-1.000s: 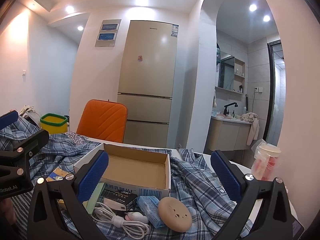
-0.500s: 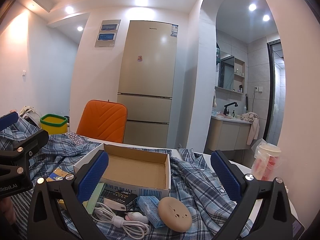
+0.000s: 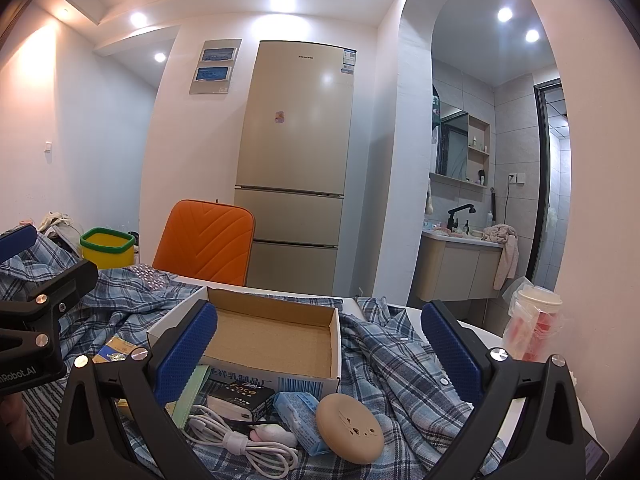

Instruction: Organize soft objects

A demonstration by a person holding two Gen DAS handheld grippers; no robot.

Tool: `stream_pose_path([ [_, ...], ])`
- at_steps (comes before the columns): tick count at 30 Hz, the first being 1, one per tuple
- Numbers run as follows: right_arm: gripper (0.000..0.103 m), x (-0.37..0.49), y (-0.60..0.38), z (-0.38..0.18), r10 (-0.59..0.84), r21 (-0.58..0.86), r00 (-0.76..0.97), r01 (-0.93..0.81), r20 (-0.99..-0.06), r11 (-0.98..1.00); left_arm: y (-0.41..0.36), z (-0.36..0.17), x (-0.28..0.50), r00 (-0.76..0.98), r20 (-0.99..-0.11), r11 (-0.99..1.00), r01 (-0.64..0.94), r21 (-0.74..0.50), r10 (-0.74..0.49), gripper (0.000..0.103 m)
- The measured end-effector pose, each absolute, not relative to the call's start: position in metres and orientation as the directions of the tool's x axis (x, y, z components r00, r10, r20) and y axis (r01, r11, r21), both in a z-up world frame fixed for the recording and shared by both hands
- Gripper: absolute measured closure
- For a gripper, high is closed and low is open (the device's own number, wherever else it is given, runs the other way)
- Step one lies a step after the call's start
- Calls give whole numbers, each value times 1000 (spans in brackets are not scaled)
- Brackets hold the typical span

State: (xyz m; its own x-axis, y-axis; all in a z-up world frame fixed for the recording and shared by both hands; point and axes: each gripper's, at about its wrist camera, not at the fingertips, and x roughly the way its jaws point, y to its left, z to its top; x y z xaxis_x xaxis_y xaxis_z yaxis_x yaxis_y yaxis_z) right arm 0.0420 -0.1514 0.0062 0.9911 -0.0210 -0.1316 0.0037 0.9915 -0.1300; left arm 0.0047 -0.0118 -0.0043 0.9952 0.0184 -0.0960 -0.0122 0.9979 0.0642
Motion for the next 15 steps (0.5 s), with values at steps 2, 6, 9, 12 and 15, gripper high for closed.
stream_pose_path([
  [2, 0, 42, -152, 6, -20, -130, 991, 3, -131, 992, -12, -4, 5, 995, -97, 998, -12, 64, 18, 0],
  [6, 0, 42, -152, 6, -20, -131, 991, 3, -131, 991, -12, -5, 5, 995, -99, 998, -13, 62, 20, 0],
  [9, 0, 41, -153, 7, -20, -130, 991, 3, -132, 991, -11, -6, 6, 994, -104, 998, -13, 59, 19, 0],
  [12, 0, 41, -153, 7, -21, -130, 991, 4, -132, 991, -11, -6, 7, 994, -104, 998, -14, 57, 20, 0],
  [15, 0, 43, -150, 5, -21, -128, 991, 4, -133, 992, -11, -6, 7, 994, -106, 998, -13, 58, 19, 0],
])
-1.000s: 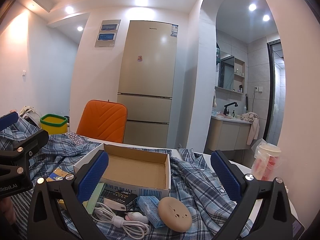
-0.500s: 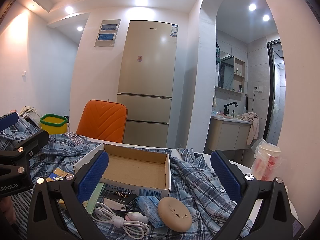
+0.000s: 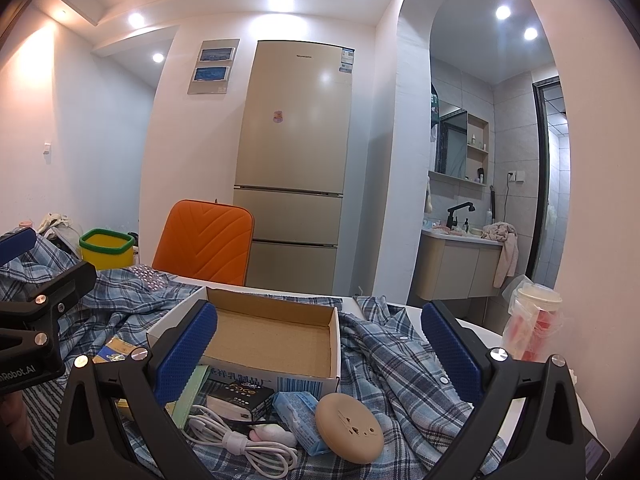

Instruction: Organize soft objects

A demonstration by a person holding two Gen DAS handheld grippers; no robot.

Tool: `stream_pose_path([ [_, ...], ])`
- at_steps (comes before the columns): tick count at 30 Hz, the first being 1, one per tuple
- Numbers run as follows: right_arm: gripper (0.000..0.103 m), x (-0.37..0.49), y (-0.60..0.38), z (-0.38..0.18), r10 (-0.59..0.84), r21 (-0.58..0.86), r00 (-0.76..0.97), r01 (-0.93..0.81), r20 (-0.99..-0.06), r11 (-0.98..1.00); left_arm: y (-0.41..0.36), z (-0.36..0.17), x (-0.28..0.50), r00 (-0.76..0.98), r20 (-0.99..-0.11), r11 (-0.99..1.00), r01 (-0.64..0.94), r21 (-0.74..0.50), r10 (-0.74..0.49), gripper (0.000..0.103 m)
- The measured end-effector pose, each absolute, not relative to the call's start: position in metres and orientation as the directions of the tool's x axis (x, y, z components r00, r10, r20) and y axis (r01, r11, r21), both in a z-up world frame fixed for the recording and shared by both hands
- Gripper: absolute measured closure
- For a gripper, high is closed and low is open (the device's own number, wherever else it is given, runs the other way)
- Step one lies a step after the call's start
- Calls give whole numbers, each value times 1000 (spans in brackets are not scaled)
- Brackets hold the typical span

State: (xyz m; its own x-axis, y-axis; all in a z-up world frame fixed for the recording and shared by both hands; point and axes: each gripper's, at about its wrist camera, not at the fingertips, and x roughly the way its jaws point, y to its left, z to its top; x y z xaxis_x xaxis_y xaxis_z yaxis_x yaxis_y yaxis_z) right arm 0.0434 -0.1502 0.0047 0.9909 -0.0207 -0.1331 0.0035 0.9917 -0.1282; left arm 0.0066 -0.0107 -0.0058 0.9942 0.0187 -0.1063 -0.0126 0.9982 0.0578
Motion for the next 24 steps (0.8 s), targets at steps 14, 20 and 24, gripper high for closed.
stream_pose_path([
  [14, 0, 43, -150, 4, -23, -126, 991, 6, -135, 992, -5, 0, 7, 993, -117, 1000, 8, 20, -6, 0],
  [20, 0, 44, -155, 4, -31, -127, 990, 14, -134, 992, -7, 1, 9, 990, -137, 999, 36, 34, -31, 0],
  [24, 0, 43, -155, 4, -29, -114, 993, 16, -114, 993, -5, 1, 15, 982, -178, 998, 59, 17, -55, 0],
])
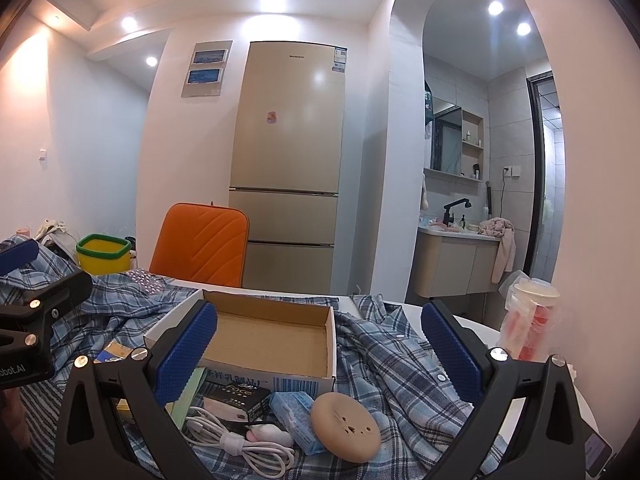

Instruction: Organize soft objects

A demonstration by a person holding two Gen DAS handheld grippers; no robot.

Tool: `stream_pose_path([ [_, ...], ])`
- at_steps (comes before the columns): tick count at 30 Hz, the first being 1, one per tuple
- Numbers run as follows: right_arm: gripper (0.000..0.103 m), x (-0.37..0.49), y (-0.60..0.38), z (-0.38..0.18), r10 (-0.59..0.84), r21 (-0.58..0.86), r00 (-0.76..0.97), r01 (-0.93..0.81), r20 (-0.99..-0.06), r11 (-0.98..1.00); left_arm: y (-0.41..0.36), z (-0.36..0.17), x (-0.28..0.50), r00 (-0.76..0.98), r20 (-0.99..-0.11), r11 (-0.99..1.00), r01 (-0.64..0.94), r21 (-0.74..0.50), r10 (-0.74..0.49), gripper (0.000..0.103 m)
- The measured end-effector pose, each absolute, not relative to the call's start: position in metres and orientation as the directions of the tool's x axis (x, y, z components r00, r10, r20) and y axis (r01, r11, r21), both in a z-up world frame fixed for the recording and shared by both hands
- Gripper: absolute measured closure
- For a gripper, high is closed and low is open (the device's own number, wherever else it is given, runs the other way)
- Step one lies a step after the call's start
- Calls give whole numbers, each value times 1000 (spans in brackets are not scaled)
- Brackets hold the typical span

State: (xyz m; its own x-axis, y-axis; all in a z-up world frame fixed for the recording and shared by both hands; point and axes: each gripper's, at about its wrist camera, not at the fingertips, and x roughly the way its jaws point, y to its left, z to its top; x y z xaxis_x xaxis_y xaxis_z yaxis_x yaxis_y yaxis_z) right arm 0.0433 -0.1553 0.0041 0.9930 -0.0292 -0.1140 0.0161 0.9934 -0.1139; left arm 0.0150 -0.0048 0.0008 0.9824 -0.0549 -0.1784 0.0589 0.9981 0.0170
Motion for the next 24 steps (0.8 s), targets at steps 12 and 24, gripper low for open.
stream_pose_path([
  [12, 0, 42, -159, 7, -39, -83, 994, 31, -98, 996, 9, -6, 62, 841, -503, 972, 102, -212, -198, 29],
  [24, 0, 41, -162, 9, -46, -89, 996, 39, -77, 995, -8, -43, 98, 579, -768, 956, 75, -284, -274, 48],
])
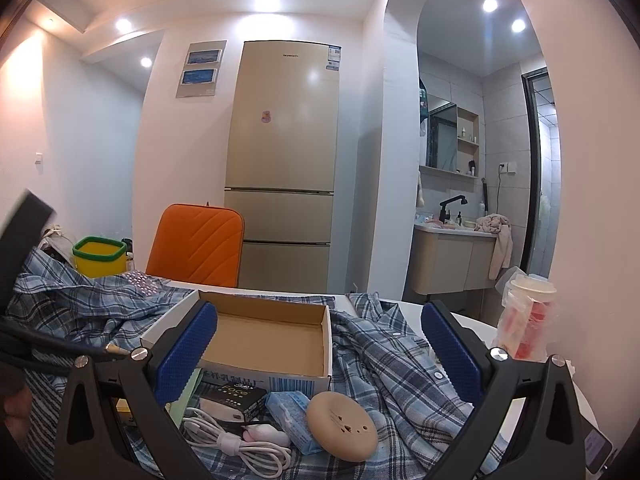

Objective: Organize soft objects
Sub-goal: 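Lower the left tool and grasp the red-and-gold cigarette pack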

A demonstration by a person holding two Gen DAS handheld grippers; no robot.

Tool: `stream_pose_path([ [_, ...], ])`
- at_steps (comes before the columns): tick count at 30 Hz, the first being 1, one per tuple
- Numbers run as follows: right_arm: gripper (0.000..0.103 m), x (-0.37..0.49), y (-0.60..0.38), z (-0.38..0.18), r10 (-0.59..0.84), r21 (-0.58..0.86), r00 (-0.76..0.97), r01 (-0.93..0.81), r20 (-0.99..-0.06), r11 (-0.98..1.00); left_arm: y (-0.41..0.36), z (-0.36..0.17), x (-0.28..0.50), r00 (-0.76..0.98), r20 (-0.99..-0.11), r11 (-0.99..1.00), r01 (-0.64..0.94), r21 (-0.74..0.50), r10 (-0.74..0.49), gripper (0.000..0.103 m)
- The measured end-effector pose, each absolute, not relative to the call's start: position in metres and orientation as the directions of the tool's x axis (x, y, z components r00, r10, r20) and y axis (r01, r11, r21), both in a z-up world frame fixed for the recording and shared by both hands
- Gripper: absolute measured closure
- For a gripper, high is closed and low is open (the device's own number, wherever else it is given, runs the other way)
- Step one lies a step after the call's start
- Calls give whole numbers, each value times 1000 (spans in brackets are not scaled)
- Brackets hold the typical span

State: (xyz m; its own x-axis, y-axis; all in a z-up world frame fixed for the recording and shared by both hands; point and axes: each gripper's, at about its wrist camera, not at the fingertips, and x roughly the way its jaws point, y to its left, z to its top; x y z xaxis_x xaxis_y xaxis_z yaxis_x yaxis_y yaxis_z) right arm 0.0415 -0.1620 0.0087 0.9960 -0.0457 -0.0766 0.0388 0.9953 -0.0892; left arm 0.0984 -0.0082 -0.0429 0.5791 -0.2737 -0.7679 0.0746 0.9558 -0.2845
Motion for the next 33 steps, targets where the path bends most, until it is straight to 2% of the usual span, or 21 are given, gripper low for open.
stream_pose_path([
  [5, 0, 40, -165, 10, -57, -120, 996, 49, -64, 992, -10, -57, 107, 506, -809, 946, 43, -321, -298, 49],
  [11, 0, 39, -166, 10, -57, -105, 995, 48, -80, 993, -7, -66, 119, 471, -840, 951, -7, -310, -270, 49],
  [16, 0, 40, -166, 10, -57, -101, 995, 48, -84, 994, -4, -71, 123, 454, -852, 952, -23, -304, -261, 42],
  [19, 0, 40, -166, 10, -57, -102, 995, 48, -84, 994, -5, -78, 126, 430, -861, 949, -27, -313, -272, 42],
  [29, 0, 39, -169, 10, -57, -87, 993, 48, -103, 995, -17, -67, 109, 496, -829, 964, 72, -255, -257, 46],
  [33, 0, 37, -176, 13, -44, -64, 993, 37, -112, 997, -18, -56, 91, 614, -760, 977, 117, -178, -212, 46],
])
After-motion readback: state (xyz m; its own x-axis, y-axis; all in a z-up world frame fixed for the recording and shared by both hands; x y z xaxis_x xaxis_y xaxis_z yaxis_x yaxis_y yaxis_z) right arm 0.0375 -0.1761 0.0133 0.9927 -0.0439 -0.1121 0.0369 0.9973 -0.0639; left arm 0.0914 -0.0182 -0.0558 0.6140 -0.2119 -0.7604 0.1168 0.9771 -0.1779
